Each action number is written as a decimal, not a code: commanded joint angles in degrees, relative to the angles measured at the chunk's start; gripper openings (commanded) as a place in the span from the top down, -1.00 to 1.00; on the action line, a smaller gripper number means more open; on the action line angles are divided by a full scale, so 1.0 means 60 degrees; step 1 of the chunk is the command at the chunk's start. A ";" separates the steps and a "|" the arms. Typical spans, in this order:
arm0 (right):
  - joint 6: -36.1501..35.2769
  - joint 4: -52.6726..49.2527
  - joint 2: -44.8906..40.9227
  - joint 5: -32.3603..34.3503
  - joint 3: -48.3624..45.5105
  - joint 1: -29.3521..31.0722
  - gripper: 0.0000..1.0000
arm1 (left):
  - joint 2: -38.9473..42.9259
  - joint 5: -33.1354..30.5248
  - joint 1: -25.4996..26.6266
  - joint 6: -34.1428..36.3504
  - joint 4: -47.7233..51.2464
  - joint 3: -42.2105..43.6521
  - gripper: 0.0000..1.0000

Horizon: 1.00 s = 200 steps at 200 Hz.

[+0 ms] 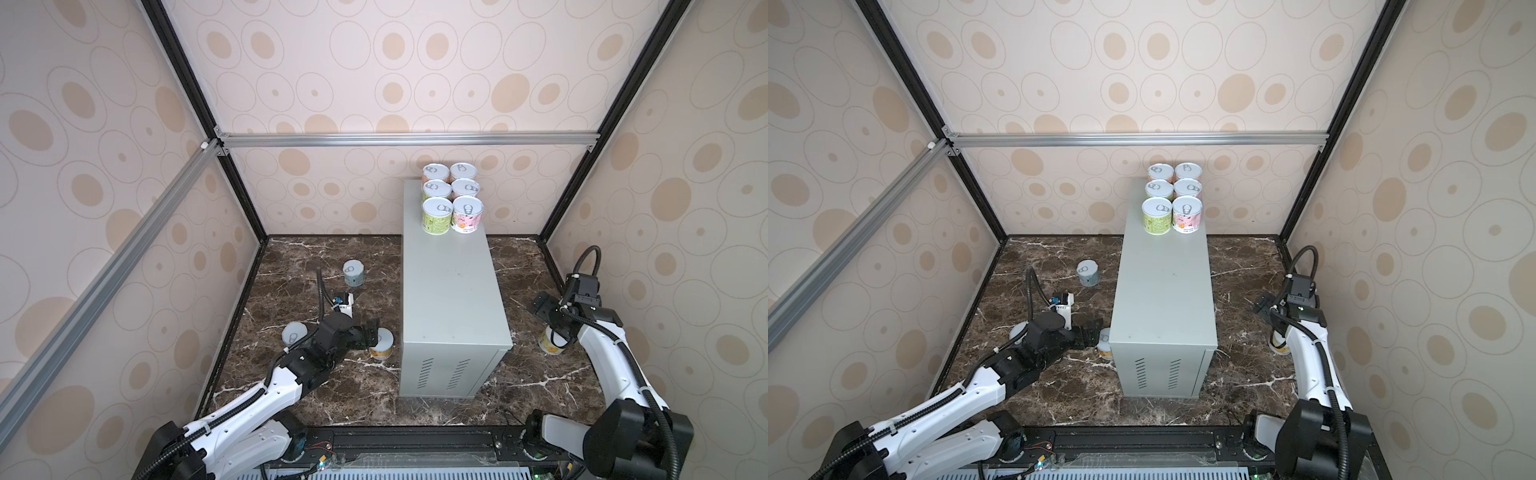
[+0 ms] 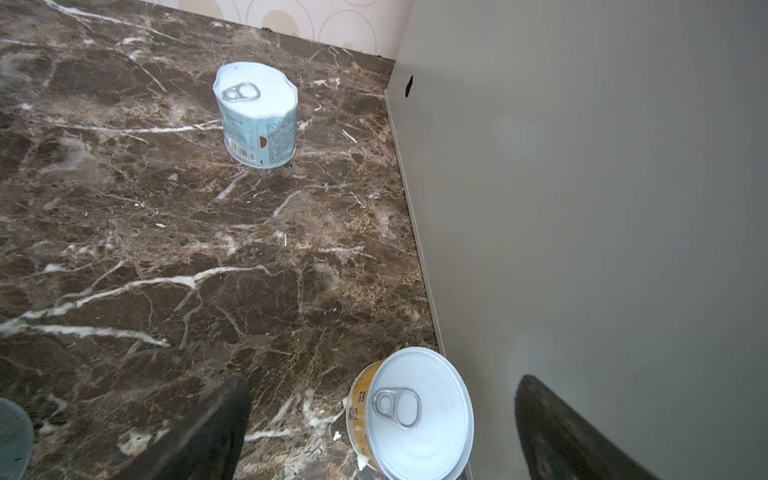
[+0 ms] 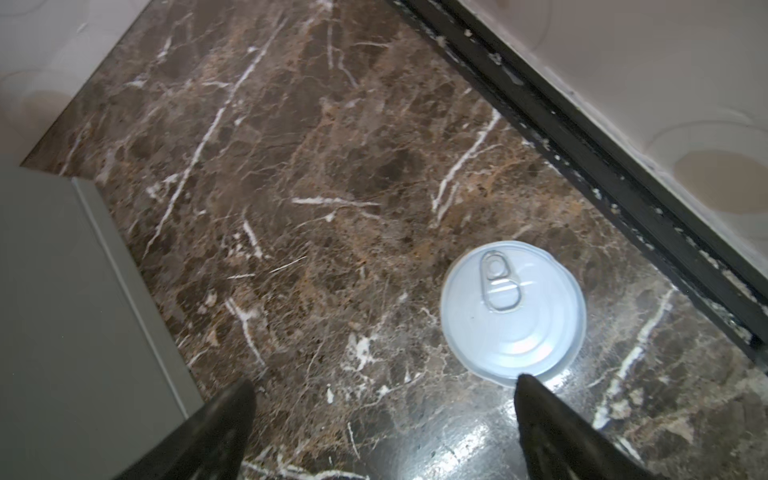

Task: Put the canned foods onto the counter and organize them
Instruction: 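Lower the left gripper toward the yellow-labelled can while the right gripper descends onto another can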

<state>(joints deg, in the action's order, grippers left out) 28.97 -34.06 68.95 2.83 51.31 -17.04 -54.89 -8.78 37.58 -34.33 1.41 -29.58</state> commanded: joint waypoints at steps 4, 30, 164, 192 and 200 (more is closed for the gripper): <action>0.0204 0.0061 0.0324 0.0348 -0.0166 -0.0441 -0.99 | 0.0107 0.0187 -0.0069 -0.0207 -0.0552 0.0147 -0.98; 0.0078 0.0038 0.0611 0.0852 -0.0177 -0.0652 -0.99 | -0.0032 0.0411 -0.0069 -0.0203 -0.0752 0.0232 -0.98; 0.0319 0.0718 0.2240 0.1012 -0.0158 -0.1145 -0.98 | -0.0839 0.0716 -0.0076 -0.0251 -0.1030 0.0184 -0.98; 0.0312 0.0771 0.2519 0.0890 -0.0084 -0.1145 -0.99 | -0.0971 0.0744 -0.0068 -0.0254 -0.1072 0.0184 -0.98; 0.0312 0.0799 0.2588 0.0856 -0.0076 -0.1145 -0.99 | -0.1001 0.0759 -0.0068 -0.0244 -0.1083 0.0171 -0.98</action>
<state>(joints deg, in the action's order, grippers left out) 30.20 -29.67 82.94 8.56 49.93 -23.66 -60.25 -4.29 37.58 -34.98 -3.90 -28.18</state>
